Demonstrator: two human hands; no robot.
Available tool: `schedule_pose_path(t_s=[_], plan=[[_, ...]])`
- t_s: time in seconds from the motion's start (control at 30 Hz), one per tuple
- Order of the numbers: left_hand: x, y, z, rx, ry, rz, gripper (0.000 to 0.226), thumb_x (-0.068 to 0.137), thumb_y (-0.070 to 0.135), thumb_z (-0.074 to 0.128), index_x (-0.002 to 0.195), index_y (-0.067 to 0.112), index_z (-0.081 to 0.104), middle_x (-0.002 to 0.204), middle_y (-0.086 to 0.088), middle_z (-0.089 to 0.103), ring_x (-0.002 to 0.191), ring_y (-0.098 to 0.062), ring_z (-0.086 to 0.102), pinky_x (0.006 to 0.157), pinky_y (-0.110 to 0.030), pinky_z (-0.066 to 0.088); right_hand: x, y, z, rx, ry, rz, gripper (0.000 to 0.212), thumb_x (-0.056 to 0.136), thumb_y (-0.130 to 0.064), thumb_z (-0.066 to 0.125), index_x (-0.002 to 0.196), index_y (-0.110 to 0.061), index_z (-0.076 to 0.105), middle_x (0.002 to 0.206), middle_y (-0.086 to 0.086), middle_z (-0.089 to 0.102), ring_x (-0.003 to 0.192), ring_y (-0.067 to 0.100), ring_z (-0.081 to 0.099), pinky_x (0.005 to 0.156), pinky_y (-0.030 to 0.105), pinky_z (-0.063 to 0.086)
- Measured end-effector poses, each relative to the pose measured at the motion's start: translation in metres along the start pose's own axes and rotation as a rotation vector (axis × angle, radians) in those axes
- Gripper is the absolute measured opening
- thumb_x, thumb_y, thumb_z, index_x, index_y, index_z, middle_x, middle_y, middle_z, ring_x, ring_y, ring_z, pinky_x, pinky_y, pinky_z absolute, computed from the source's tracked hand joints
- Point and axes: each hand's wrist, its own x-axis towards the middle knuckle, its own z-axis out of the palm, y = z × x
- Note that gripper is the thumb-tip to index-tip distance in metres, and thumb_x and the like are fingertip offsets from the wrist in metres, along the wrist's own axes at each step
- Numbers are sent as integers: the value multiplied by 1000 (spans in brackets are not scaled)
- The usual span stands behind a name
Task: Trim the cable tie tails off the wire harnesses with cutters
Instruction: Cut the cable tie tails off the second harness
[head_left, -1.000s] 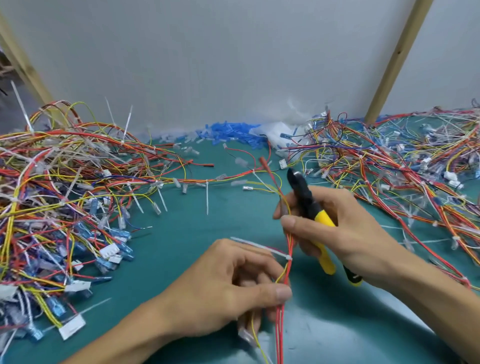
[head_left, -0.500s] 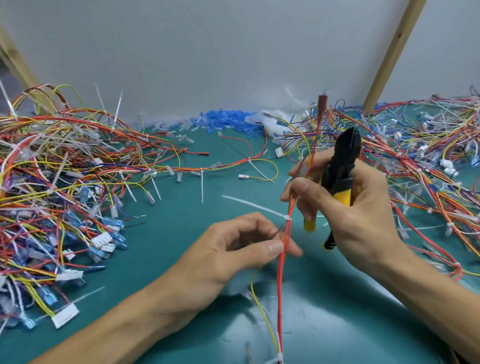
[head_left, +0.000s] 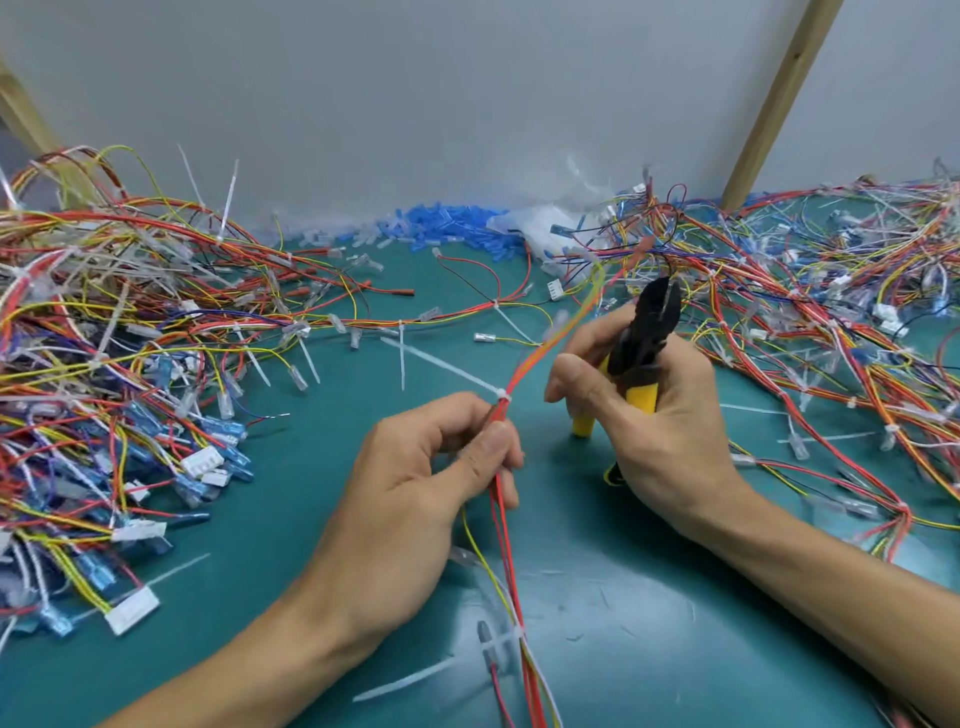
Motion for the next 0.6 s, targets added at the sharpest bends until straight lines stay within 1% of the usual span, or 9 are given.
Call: schedule_pose_path(t_s=[0.07,0.1,0.17,0.2,0.27,0.33,0.47,0.57,0.6], plan=[[-3,0,4,-99,31,10,23,101,27,57,85,13,66,73,-10,72,66,-24,70,74,-41,59,-1,4,0,-42,-52,43,16,94,-19,72,84,-8,64,76,8,70,63,19,60,60,27,49],[-5,1,6,-151,42,11,24,102,26,56,86,10,64,69,-10,70,61,-28,70,78,-48,61,-1,4,1,-52,-74,65,18,93,-21,71,82,-8,64,77,10,70,65,24,60,60,30,48],[-7,1,8,-251,51,-2,24,102,25,57,86,8,63,68,-10,66,51,-31,67,74,-58,61,-1,4,2,-52,-105,92,24,90,-24,73,77,-9,59,78,14,67,69,30,58,64,32,46],[-6,1,8,-303,42,-19,23,101,25,57,86,8,63,69,-11,66,48,-31,65,68,-55,61,-1,2,3,-49,-107,95,27,89,-25,74,75,-11,55,75,13,65,67,28,55,64,29,45],[-5,4,7,-369,7,-51,22,99,24,60,86,8,66,69,-14,65,46,-31,63,56,-42,60,-1,0,2,-43,-84,75,34,86,-25,77,72,-14,49,67,0,56,62,19,47,61,24,40],[-3,6,3,-371,-3,-56,19,95,23,65,85,8,72,67,-14,68,45,-30,63,52,-34,56,-1,-2,0,-31,-47,41,40,86,-22,79,72,-12,44,65,-6,49,61,13,44,61,21,39],[-2,7,-2,-259,32,-12,18,91,22,69,91,9,82,58,-8,65,51,-22,59,52,-26,50,2,-4,1,-40,-46,60,51,82,-22,86,73,-3,40,67,15,44,61,29,39,60,26,38],[-6,9,1,-121,68,71,21,92,33,72,91,15,83,51,1,53,47,-19,46,48,-24,39,0,-7,-2,-109,-32,12,46,87,-30,82,72,-5,47,66,8,48,61,29,41,58,32,37],[-8,9,2,-58,86,106,25,92,36,70,90,15,83,50,3,49,47,-16,44,48,-24,37,0,-9,-3,-122,-28,-9,43,89,-34,79,73,-6,50,66,9,50,60,30,43,57,37,37]])
